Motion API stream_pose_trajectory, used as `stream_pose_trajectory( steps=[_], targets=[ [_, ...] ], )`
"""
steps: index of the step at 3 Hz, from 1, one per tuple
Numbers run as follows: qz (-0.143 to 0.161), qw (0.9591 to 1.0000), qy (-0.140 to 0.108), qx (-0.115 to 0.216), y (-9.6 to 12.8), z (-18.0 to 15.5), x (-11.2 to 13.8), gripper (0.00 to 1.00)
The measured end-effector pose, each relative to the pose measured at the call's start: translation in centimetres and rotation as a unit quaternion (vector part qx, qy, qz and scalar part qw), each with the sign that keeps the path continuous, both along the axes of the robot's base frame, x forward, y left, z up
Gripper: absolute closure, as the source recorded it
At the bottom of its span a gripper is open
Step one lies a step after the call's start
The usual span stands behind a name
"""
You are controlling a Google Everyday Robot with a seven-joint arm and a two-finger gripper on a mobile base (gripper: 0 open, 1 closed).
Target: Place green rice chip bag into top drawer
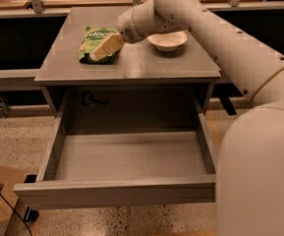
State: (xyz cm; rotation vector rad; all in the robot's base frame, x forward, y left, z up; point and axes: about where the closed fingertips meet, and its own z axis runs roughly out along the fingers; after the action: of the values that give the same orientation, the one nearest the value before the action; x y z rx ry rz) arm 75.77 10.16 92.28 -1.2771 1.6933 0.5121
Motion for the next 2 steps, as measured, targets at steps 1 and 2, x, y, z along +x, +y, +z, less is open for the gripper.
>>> stream_pose_trajectory(
  steps=[1, 2],
  targets=[
    [-0.045, 0.9989, 0.015, 0.0, 2.2, -2.8, 3.5, 0.0],
    [-0.067, 0.9973, 0.032, 0.001, 3.9, -5.6, 6.4, 0.0]
  ],
)
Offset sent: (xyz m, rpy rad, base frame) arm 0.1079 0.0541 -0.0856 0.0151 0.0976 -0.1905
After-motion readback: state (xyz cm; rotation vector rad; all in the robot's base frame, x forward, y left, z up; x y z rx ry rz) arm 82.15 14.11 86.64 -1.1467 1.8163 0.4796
